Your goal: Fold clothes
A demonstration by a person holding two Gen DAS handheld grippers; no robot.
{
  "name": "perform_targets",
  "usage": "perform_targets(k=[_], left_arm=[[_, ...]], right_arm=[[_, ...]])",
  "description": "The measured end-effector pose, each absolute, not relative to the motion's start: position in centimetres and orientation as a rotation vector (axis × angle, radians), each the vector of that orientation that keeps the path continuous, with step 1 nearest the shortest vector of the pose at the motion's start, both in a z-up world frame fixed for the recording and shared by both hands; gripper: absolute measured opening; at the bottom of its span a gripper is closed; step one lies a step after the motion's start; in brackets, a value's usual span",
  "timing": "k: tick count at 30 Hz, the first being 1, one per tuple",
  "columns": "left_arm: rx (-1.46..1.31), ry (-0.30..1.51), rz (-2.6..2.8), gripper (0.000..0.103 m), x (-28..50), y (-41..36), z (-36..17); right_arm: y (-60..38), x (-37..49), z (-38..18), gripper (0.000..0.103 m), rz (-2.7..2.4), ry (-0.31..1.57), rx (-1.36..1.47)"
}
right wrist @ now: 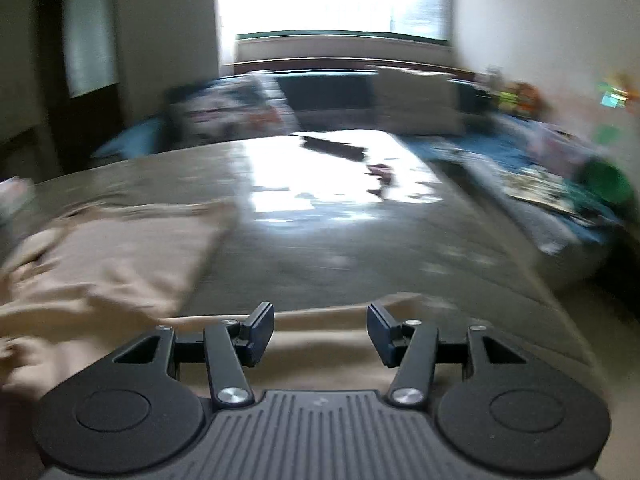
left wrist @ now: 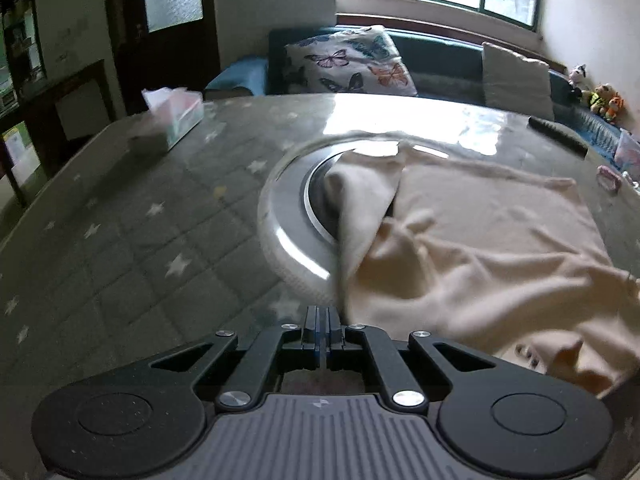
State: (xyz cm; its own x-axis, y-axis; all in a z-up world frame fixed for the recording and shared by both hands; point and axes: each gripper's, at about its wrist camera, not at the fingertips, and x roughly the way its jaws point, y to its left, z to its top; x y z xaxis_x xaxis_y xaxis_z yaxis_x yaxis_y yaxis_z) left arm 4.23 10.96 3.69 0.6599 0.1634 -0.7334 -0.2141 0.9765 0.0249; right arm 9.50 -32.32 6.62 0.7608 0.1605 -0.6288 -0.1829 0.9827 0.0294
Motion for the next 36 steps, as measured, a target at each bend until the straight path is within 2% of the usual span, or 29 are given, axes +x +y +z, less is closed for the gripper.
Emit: perform_targets(k=[5, 7, 9, 11, 12, 16, 19, 21, 22, 24, 27, 36], left_arm=[[-0.105, 0.827, 0.108, 0.005, 1.9, 10.1, 4.2], [-0.084, 0.816, 0.053, 0.014, 1.4, 8.8, 4.4], [-0.065, 0.803, -0.007, 0.037, 0.9, 7.5, 4.7], [-0.036, 0.788, -0.061, 0.049, 0.9, 6.2, 4.8], [-0.018, 0.787, -0.083, 0.051, 0.9, 5.7, 4.7], [0.038, 0.801, -0.146, 0.051, 1.4, 4.2, 3.9], [0.06, 0.818, -0.162, 0.045, 1.9, 3.7, 3.0], [0.072, 0.826, -0.175, 0.02, 2.2, 3.5, 2.5], [0.074, 0.826, -0.186, 0.015, 2.2, 3.4, 2.4], [0.082, 0.818, -0.207, 0.004, 2.1, 3.3, 2.5], [0.109, 0.786, -0.236, 0.001, 1.4, 3.1, 3.2], [0.175, 0.821, -0.312, 0.001, -0.1, 3.3, 2.7]], right_arm=[[-26.7, 8.3, 7.1, 0.052, 0.445, 0.696, -0.124], [-24.7, 7.6, 7.3, 0.052, 0.533, 0.708, -0.156], [-22.9, 6.8, 7.5, 0.051, 0.622, 0.719, -0.183], [-21.5, 6.0, 7.6, 0.05, 0.69, 0.721, -0.215], [-20.8, 5.6, 7.7, 0.049, 0.723, 0.722, -0.232], [-18.5, 4.3, 7.4, 0.049, 0.814, 0.73, -0.315], [-17.3, 3.8, 6.7, 0.049, 0.843, 0.734, -0.373], [-16.7, 3.6, 6.1, 0.044, 0.845, 0.73, -0.414], [-16.3, 3.5, 5.8, 0.04, 0.846, 0.728, -0.435], [-15.8, 3.6, 5.2, 0.017, 0.836, 0.729, -0.46], [-15.7, 3.7, 5.0, 0.005, 0.841, 0.728, -0.465], [-16.6, 1.2, 5.5, 0.005, 0.976, 0.738, -0.527]])
